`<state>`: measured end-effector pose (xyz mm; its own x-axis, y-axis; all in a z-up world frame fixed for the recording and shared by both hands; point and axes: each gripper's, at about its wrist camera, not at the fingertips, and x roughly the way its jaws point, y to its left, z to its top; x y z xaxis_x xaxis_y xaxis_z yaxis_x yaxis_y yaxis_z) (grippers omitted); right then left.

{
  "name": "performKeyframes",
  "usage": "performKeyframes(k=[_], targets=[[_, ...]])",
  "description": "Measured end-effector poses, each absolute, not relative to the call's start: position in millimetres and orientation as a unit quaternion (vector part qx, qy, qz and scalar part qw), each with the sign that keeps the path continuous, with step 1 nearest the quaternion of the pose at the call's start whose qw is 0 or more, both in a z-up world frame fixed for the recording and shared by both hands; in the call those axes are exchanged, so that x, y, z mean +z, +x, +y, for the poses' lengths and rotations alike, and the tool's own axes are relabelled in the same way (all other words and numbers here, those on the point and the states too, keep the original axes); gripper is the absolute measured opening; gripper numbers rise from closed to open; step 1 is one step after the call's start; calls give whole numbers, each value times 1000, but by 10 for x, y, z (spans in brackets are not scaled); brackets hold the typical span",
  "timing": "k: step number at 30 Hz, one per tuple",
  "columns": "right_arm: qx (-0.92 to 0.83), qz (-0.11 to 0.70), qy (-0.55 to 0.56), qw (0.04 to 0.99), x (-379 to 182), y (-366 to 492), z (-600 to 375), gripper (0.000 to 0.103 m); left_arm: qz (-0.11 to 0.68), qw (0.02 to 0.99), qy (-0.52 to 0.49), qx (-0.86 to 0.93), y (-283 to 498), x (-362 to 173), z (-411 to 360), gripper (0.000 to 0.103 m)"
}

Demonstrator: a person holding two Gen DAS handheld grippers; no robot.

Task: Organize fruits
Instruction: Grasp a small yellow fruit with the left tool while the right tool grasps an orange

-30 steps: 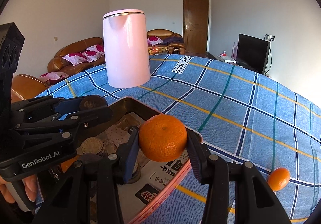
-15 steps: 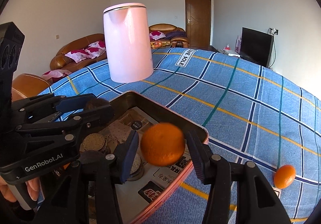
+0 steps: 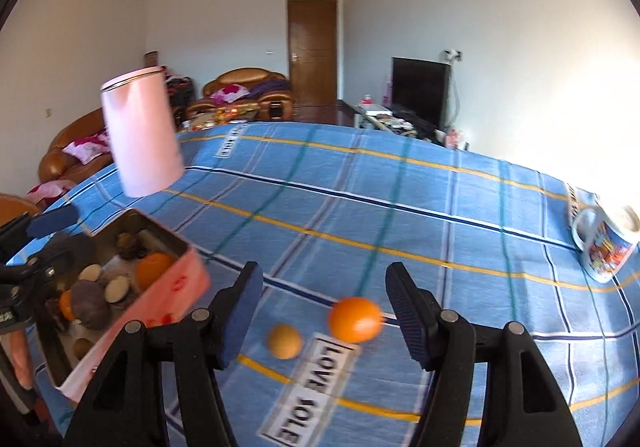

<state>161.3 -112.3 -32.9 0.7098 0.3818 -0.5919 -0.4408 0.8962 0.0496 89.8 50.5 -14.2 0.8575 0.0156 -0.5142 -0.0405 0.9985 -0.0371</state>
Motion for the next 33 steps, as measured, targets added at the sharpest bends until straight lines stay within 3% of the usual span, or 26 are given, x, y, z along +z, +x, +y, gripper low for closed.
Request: performKeyframes(k=[10, 13, 25, 27, 28, 31, 33], targets=[[242, 407, -21, 881, -773, 2048, -1162, 65, 303, 953, 11, -25, 1175, -326, -120, 77], [247, 438, -28, 864, -905, 2082, -1109, 45, 309, 951, 14, -26, 1208, -370, -181, 77], [210, 352, 40, 911, -649, 1708, -1782, 44, 367, 929, 23, -52, 1519, -639, -569, 75], [209, 344, 46, 914, -633, 1693, -1822, 45, 377, 925, 31, -45, 1606, -670, -622, 70], [210, 342, 47, 915, -633, 1689, -1825, 45, 382, 922, 37, -48, 1644, -682, -655, 62], [213, 335, 43, 917, -597, 1660, -1832, 45, 407, 911, 38, -48, 1782, -774, -686, 59], [214, 328, 39, 919, -588, 1649, -1804, 45, 434, 899, 20, -48, 1889, -857, -661, 50]])
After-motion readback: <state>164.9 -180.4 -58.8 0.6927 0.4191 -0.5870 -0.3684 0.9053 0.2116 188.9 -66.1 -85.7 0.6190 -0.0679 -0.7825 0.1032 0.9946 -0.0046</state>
